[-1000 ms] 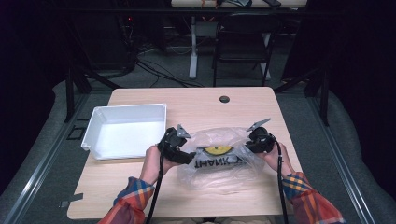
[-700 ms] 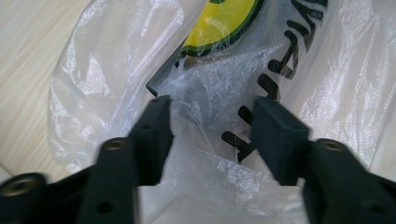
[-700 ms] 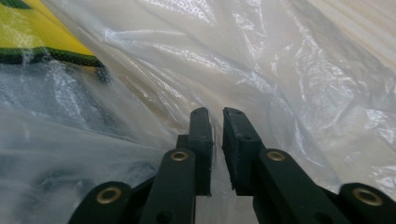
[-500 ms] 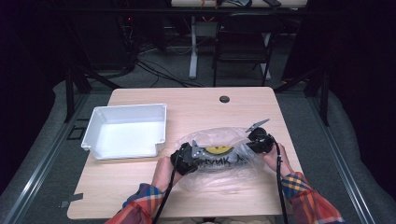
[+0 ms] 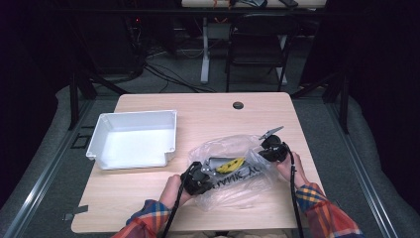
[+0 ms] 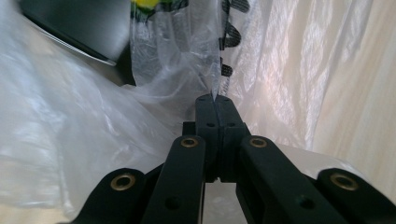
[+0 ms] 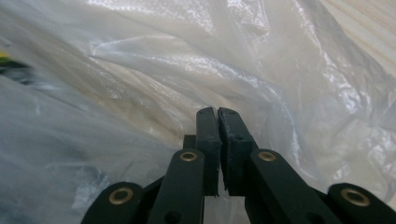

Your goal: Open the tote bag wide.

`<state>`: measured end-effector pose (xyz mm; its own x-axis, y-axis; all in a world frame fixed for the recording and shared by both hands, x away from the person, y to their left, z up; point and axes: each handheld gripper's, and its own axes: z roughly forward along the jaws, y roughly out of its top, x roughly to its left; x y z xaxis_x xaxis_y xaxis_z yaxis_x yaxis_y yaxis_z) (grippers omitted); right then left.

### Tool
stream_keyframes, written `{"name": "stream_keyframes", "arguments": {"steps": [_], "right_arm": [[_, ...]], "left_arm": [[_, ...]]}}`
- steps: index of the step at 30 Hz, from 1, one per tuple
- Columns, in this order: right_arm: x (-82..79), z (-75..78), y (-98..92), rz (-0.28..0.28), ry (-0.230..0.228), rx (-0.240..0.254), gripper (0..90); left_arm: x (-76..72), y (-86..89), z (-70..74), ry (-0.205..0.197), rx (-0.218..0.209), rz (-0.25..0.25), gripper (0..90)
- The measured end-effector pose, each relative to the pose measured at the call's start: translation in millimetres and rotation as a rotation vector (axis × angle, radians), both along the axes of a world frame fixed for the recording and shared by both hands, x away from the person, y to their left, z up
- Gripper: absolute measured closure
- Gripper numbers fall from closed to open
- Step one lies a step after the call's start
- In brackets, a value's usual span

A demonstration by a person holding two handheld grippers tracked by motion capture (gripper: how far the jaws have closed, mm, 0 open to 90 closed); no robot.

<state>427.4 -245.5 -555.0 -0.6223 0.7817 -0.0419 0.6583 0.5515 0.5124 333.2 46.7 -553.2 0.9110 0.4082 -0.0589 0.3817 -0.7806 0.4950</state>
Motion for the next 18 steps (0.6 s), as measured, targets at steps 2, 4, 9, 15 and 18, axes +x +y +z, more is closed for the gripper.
{"name": "stream_keyframes", "arguments": {"steps": [2, 4, 9, 15, 18], "right_arm": [[2.1, -1.9, 1.9, -0.009, -0.013, -0.003, 87.9], [5.2, -3.0, 2.8, -0.02, -0.025, -0.005, 88.0], [11.0, -6.5, 13.8, -0.028, -0.062, -0.026, 88.1], [9.1, 1.5, 7.5, 0.002, -0.042, 0.027, 68.5], [4.8, 14.1, -0.3, 0.002, -0.037, 0.067, 55.9]], "left_arm": [[0.2, -2.0, -2.4, 0.031, 0.001, -0.032, 90.0], [-0.7, -3.9, -4.2, 0.04, 0.009, -0.048, 90.0], [-2.2, -5.9, -3.9, 0.061, 0.015, -0.075, 89.5], [-5.0, 2.3, 17.6, 0.043, -0.055, -0.063, 68.8], [-4.8, 8.5, 32.8, 0.005, -0.105, -0.033, 62.3]]}}
